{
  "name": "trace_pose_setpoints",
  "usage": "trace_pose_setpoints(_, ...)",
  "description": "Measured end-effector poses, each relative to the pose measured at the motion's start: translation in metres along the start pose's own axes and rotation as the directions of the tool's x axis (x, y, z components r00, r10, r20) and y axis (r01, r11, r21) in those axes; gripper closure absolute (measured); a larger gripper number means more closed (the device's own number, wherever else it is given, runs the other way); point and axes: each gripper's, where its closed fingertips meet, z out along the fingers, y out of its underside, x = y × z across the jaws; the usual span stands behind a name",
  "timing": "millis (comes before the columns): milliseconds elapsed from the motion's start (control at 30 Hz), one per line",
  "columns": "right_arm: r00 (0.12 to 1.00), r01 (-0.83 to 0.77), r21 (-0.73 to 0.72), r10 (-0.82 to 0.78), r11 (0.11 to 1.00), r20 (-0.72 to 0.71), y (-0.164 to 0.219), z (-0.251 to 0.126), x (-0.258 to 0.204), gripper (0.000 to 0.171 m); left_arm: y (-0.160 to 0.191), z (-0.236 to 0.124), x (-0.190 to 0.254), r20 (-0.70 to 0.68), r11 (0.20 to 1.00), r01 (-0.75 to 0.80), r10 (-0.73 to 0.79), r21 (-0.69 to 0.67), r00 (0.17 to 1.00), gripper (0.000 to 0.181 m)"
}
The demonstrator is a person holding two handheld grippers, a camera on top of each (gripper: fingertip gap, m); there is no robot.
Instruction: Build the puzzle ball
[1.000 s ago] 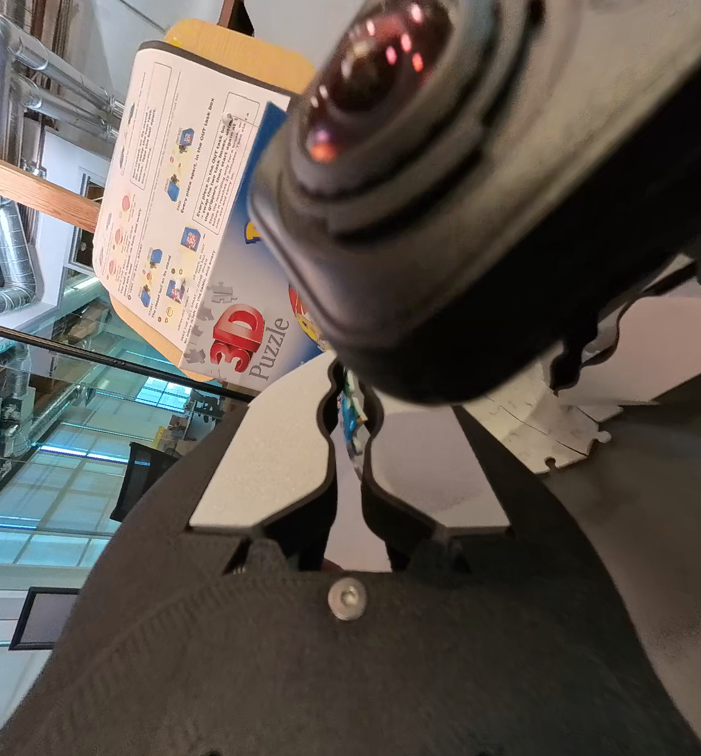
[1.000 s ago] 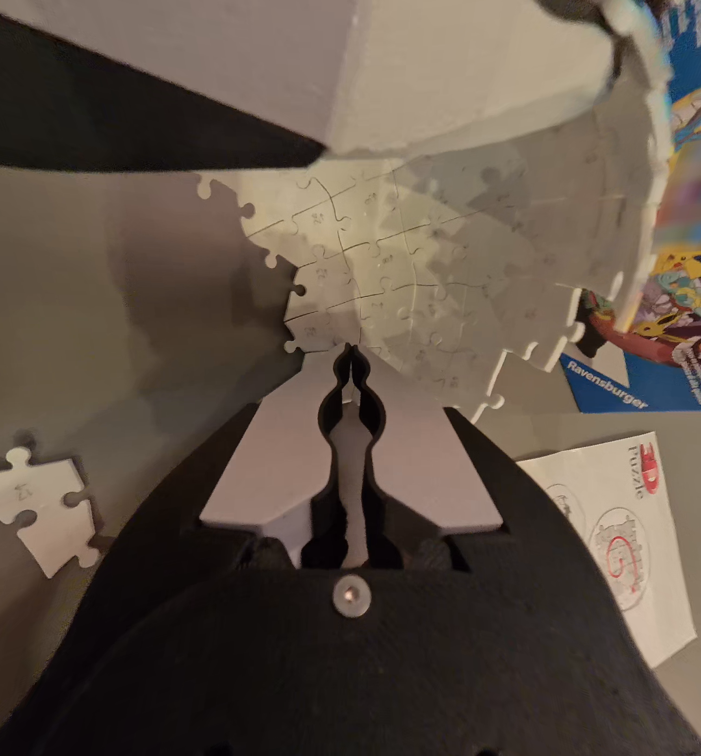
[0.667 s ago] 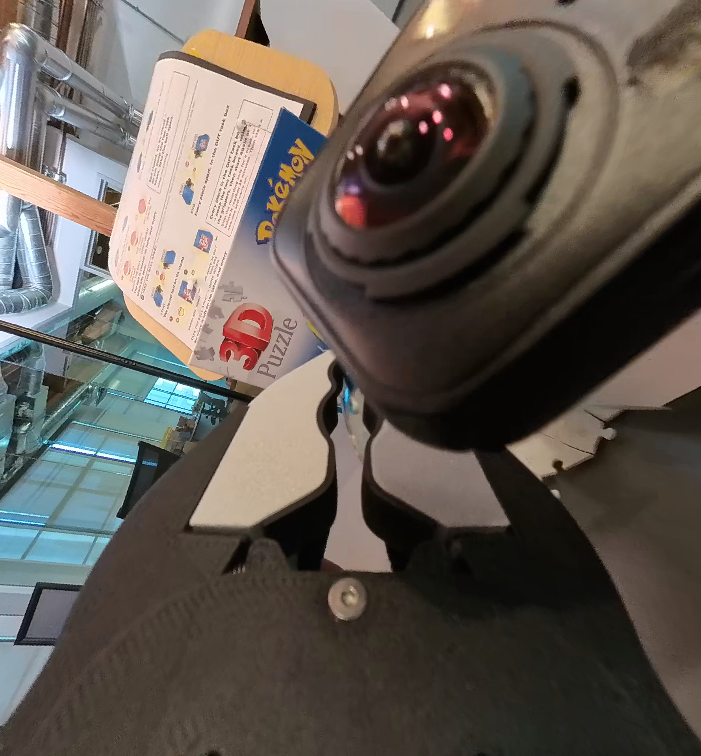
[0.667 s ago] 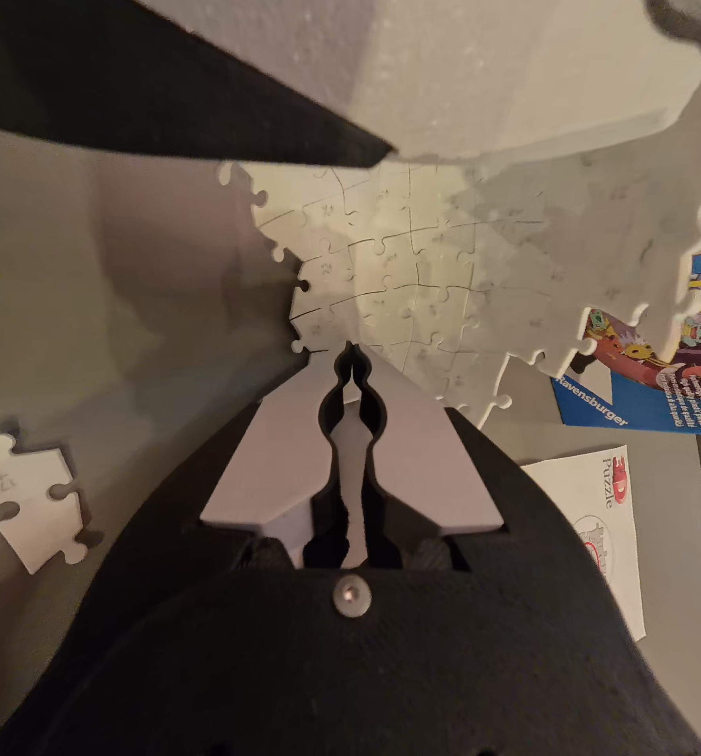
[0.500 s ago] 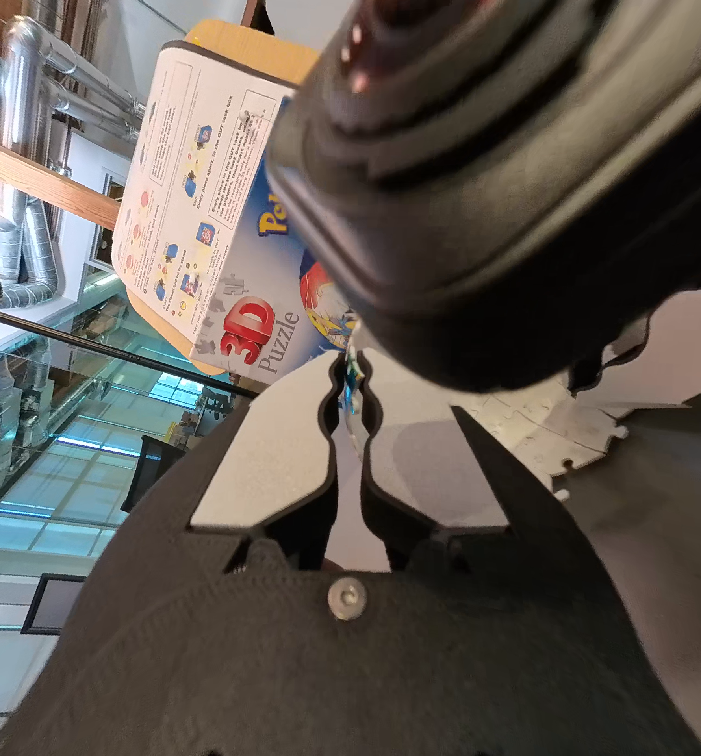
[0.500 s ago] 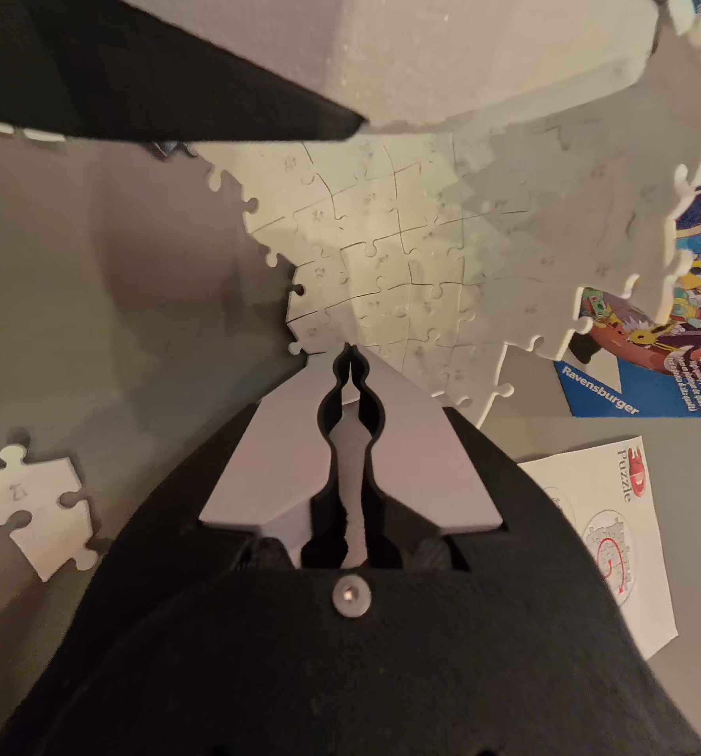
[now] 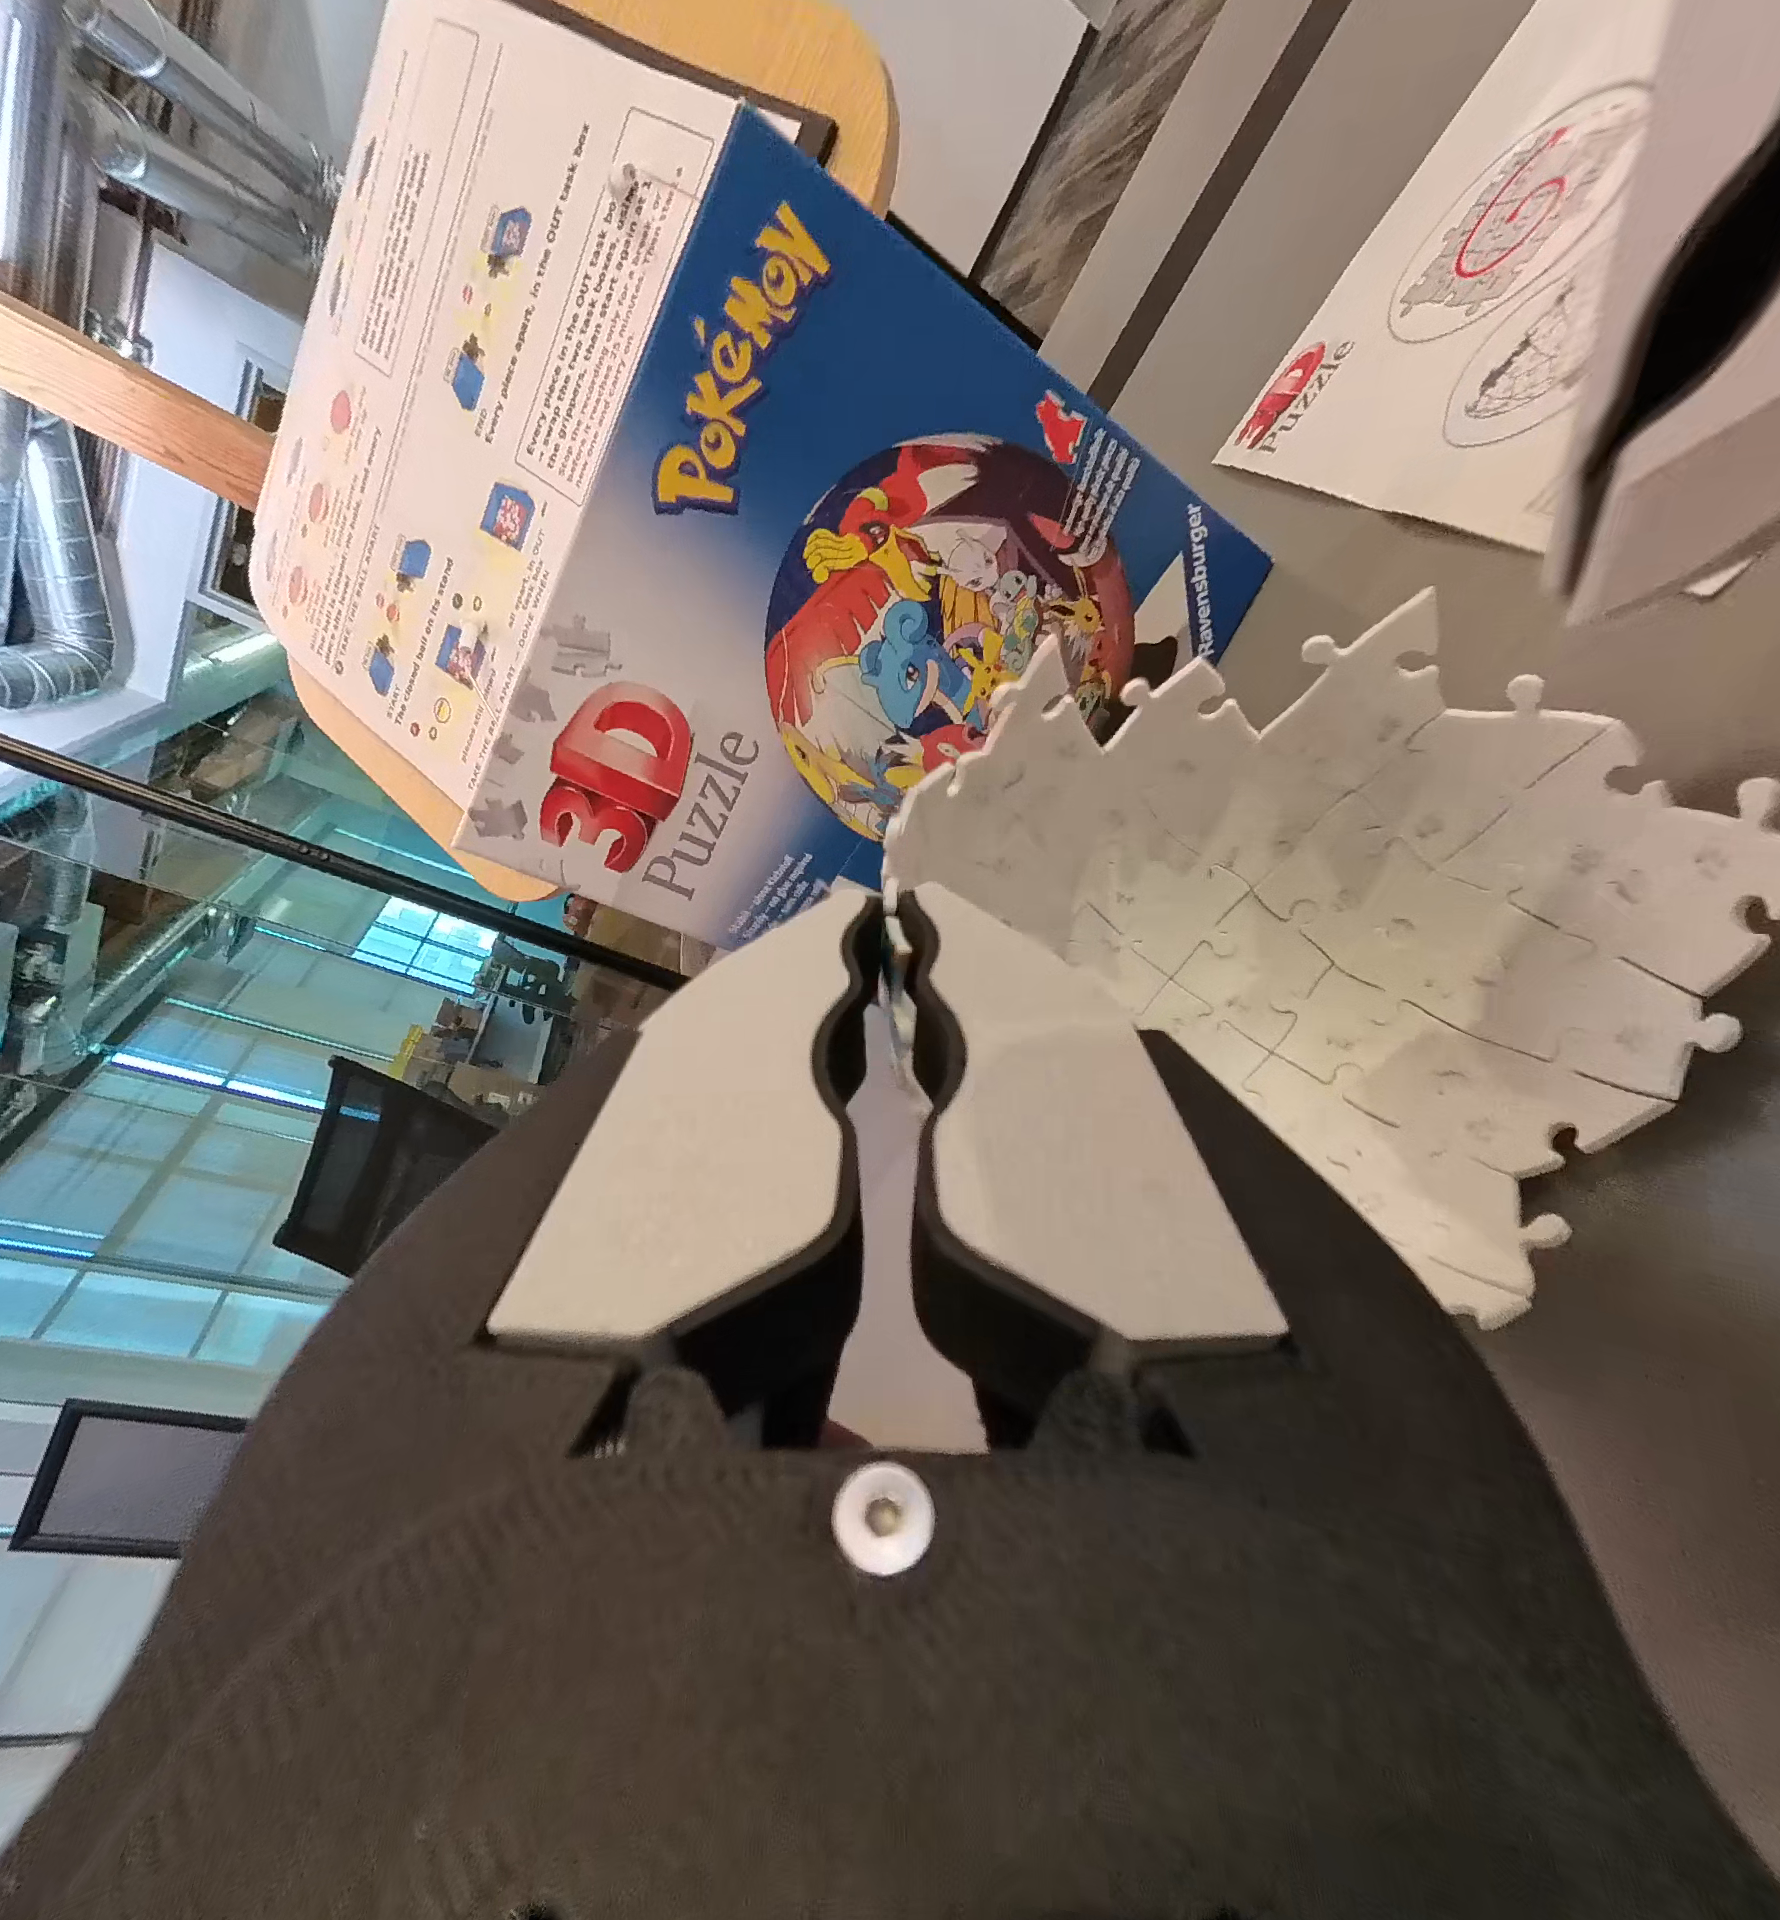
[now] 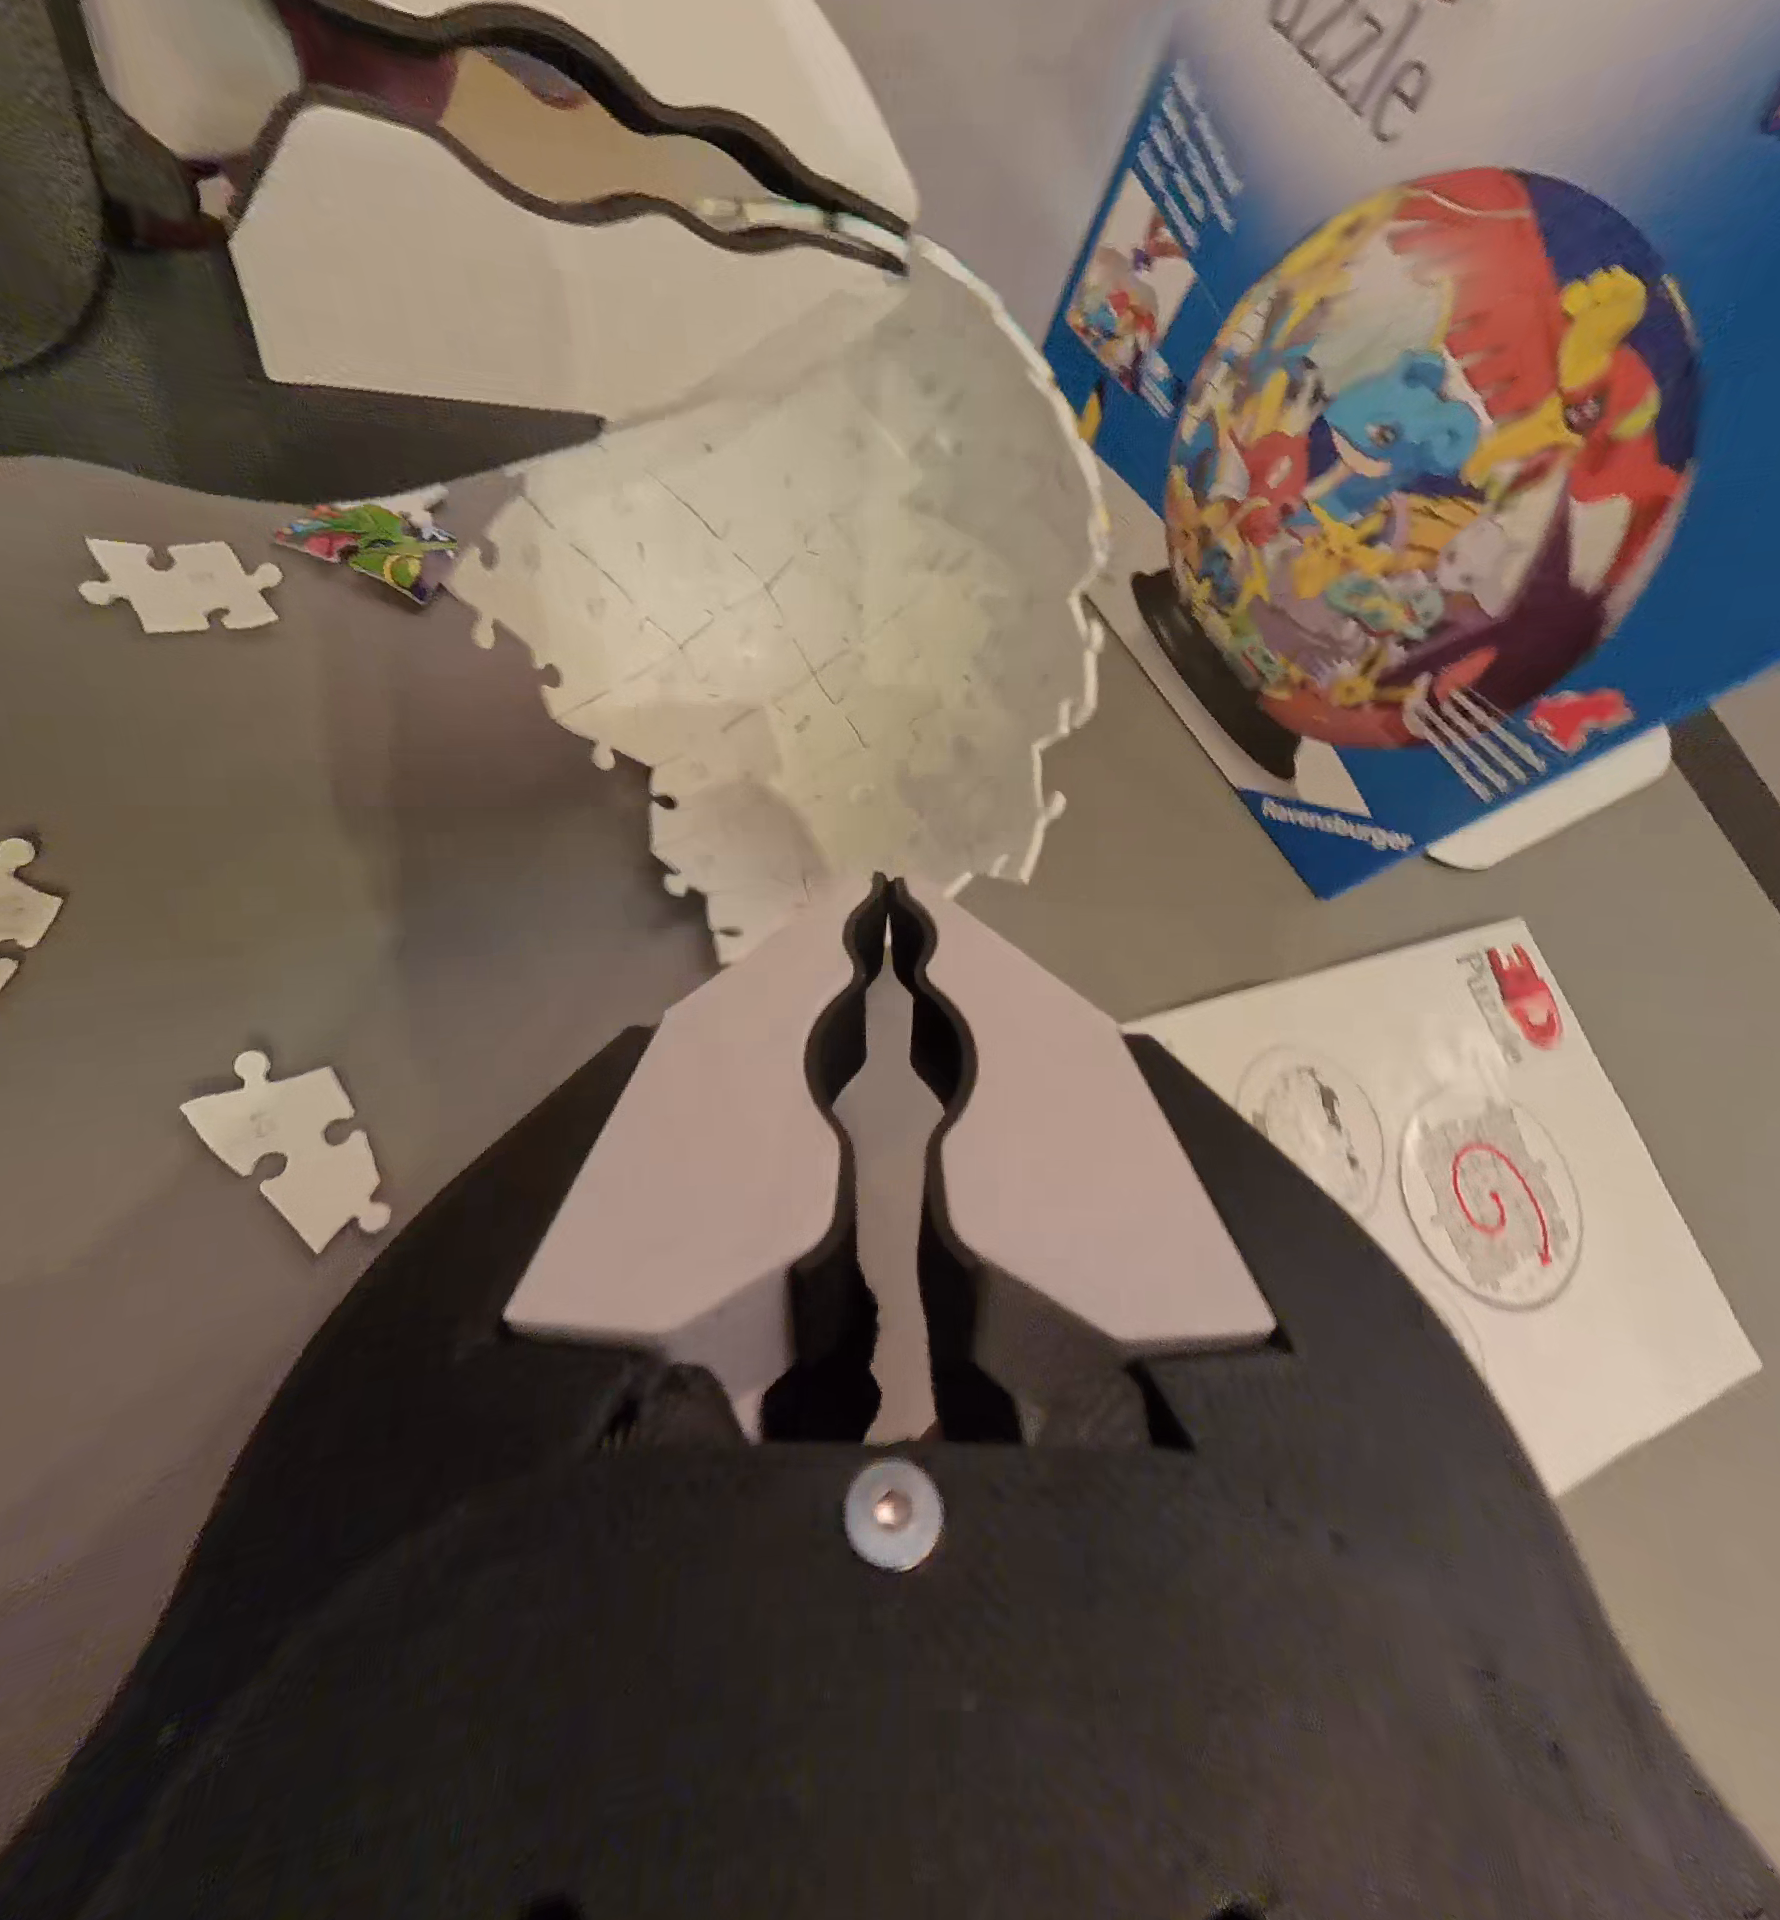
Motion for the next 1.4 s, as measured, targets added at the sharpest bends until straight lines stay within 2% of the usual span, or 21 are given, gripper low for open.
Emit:
trace_pose_setpoints(300,0.986,-0.17,-0.035,0.17,0.985,-0.001,0.017,-0.014,0.0,0.168,0.014,0.006,-0.006,-0.032,0.995,0.097,-0.098,-0.038,0.995,0.178)
trace_pose_setpoints(600,0.981,-0.194,-0.048,0.194,0.98,0.007,0.015,-0.013,-0.003,0.166,0.048,0.012,-0.011,-0.092,0.959,0.253,-0.265,-0.125,0.96,0.181)
trace_pose_setpoints(1100,0.966,-0.253,-0.033,0.254,0.967,0.054,0.002,0.0,-0.002,0.156,0.083,0.0,-0.027,-0.11,0.916,0.359,-0.381,-0.178,0.918,0.177)
trace_pose_setpoints(1267,0.943,-0.324,-0.005,0.323,0.946,0.077,-0.008,0.007,0.008,0.15,0.098,-0.001,-0.03,-0.148,0.877,0.436,-0.467,-0.202,0.872,0.175)
trace_pose_setpoints(1400,0.909,-0.402,-0.019,0.402,0.915,0.113,-0.012,0.018,0.014,0.138,0.102,0.006,-0.026,-0.248,0.844,0.479,-0.531,-0.242,0.811,0.164)
